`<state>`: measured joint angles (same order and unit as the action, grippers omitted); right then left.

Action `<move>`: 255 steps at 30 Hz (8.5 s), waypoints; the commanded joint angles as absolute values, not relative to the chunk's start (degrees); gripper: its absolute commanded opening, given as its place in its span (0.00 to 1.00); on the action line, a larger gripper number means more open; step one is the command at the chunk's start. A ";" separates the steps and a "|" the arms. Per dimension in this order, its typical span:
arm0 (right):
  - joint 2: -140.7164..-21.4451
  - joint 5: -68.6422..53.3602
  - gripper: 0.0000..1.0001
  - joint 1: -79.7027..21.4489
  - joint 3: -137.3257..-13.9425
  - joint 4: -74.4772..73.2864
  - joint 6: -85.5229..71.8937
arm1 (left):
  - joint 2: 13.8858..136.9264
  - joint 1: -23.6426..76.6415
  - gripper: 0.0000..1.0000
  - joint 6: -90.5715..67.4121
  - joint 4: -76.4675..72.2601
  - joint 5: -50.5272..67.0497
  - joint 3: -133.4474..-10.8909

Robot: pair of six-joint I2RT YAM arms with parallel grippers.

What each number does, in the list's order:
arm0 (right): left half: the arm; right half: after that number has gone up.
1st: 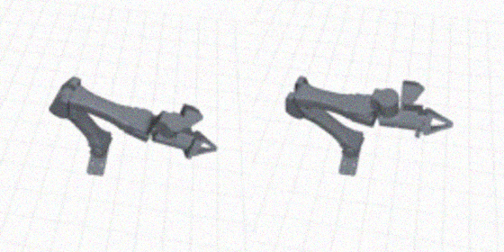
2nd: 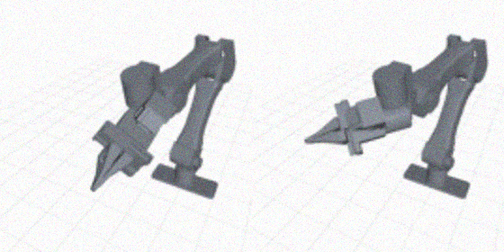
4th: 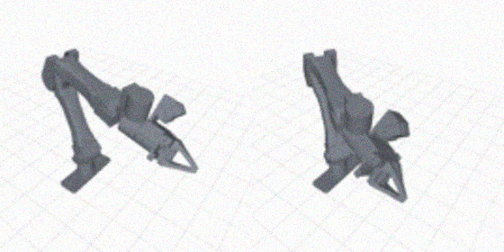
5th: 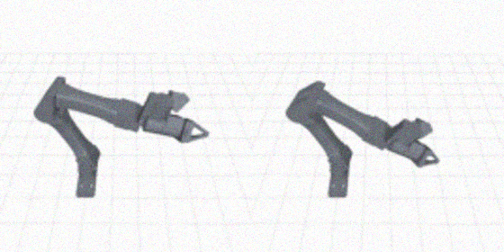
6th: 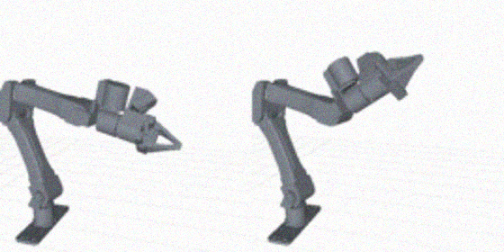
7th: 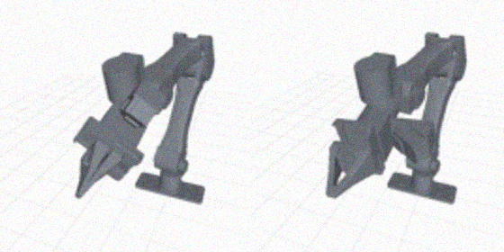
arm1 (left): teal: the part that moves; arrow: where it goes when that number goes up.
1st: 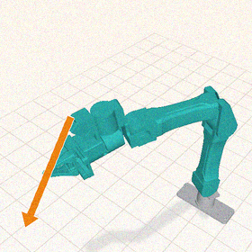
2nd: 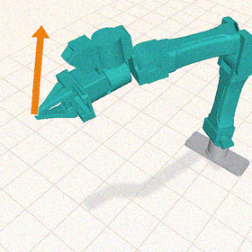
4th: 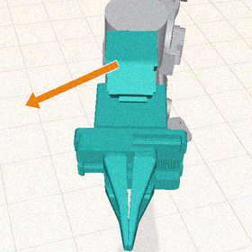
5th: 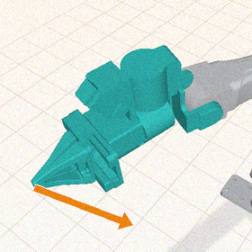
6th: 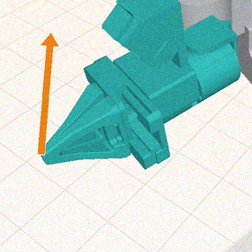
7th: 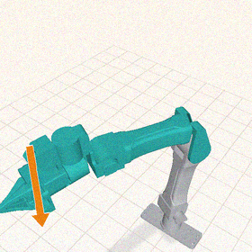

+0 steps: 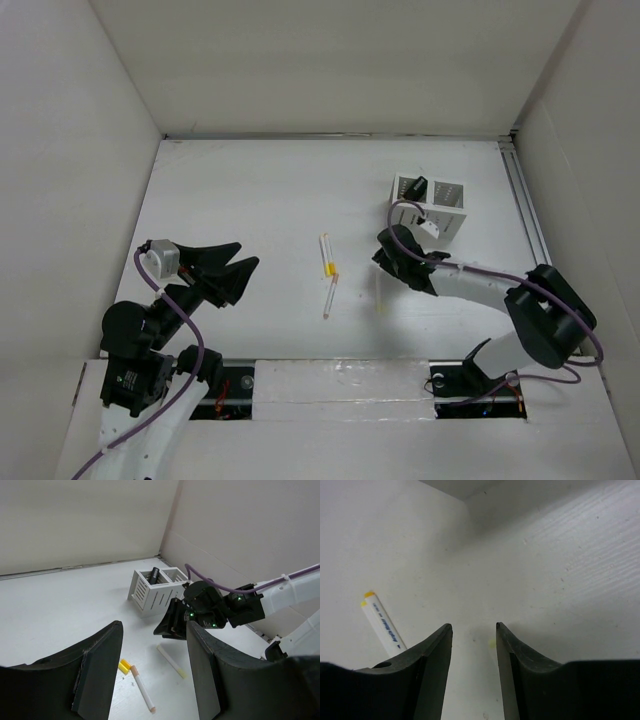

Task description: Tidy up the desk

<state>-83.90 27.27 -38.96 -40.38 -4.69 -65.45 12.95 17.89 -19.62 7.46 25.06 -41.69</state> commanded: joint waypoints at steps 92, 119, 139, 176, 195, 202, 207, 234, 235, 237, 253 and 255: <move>-94.68 34.19 0.00 -55.81 -49.57 -18.46 -63.02 | 13.53 17.67 0.50 -19.77 4.39 25.75 -41.31; -94.83 29.44 0.57 -57.48 -50.09 -21.44 -61.26 | 13.27 17.67 0.50 -19.69 4.22 25.84 -41.22; -94.93 32.43 0.00 -58.01 -49.57 -21.80 -63.90 | 13.45 17.67 0.50 -19.69 4.22 25.93 -41.22; -80.15 33.76 0.46 -53.43 -46.67 -24.26 -59.32 | 13.27 17.67 0.50 -19.86 4.04 26.02 -41.22; -96.60 32.78 0.16 -54.58 -48.61 -18.90 -61.43 | 13.27 17.67 0.50 -19.78 4.13 25.93 -41.05; -91.42 34.80 0.00 -54.58 -47.90 -19.95 -62.31 | 13.27 17.67 0.50 -19.78 4.13 26.02 -41.04; -86.23 37.08 0.00 -54.58 -48.25 -19.86 -62.32 | 13.36 17.67 0.50 -19.78 4.04 26.02 -41.13; -78.49 67.15 0.00 -20.30 -66.88 -6.77 -40.69 | 13.62 17.67 0.50 -19.78 4.04 26.46 -41.05; -79.01 68.19 0.00 -20.30 -67.32 -6.68 -40.43 | 13.80 17.67 0.50 -19.78 4.04 26.46 -41.13; -79.98 69.17 0.00 -18.11 -67.94 -6.42 -40.34 | 13.97 17.67 0.50 -19.78 4.04 26.72 -41.04; -92.46 67.06 0.00 -14.24 -72.95 -4.83 -38.23 | 14.68 17.67 0.50 -19.86 3.96 26.37 -40.96; -93.43 67.24 0.00 -14.24 -73.21 -4.75 -38.06 | 14.50 17.67 0.50 -19.95 4.04 26.28 -40.96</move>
